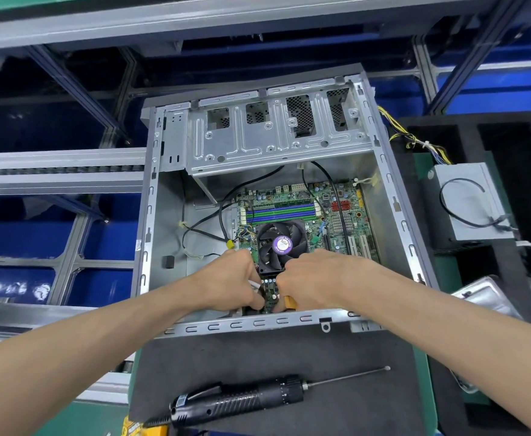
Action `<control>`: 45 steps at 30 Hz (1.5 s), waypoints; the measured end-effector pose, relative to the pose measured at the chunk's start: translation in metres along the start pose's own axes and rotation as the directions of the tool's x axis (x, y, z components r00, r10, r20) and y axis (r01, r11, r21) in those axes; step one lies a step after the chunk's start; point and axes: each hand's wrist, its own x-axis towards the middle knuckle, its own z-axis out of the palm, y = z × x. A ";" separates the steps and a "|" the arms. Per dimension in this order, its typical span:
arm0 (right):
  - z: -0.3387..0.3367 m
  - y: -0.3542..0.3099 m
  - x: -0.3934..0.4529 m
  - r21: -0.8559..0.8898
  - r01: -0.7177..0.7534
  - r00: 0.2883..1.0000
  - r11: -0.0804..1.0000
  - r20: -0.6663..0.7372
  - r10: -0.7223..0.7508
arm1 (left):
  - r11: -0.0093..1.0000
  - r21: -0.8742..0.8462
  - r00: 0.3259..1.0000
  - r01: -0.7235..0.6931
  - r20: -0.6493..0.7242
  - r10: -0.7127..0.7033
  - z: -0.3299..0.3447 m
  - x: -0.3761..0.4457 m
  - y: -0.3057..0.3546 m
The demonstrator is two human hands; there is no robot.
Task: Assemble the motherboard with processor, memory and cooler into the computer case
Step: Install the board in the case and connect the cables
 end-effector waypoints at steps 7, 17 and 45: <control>0.002 0.000 0.001 -0.010 0.007 1.000 1.000 -0.016 -0.007 | 1.000 0.012 1.000 -0.026 -0.005 0.026 -0.001 -0.001 0.001; 0.003 0.001 0.002 -0.016 0.026 0.999 1.000 -0.020 -0.026 | 0.998 0.045 0.999 -0.036 -0.023 0.037 0.001 0.000 0.001; 0.000 0.001 0.000 -0.025 0.079 0.997 0.997 -0.022 -0.080 | 0.971 0.200 0.990 -0.131 -0.033 0.140 -0.001 -0.001 0.005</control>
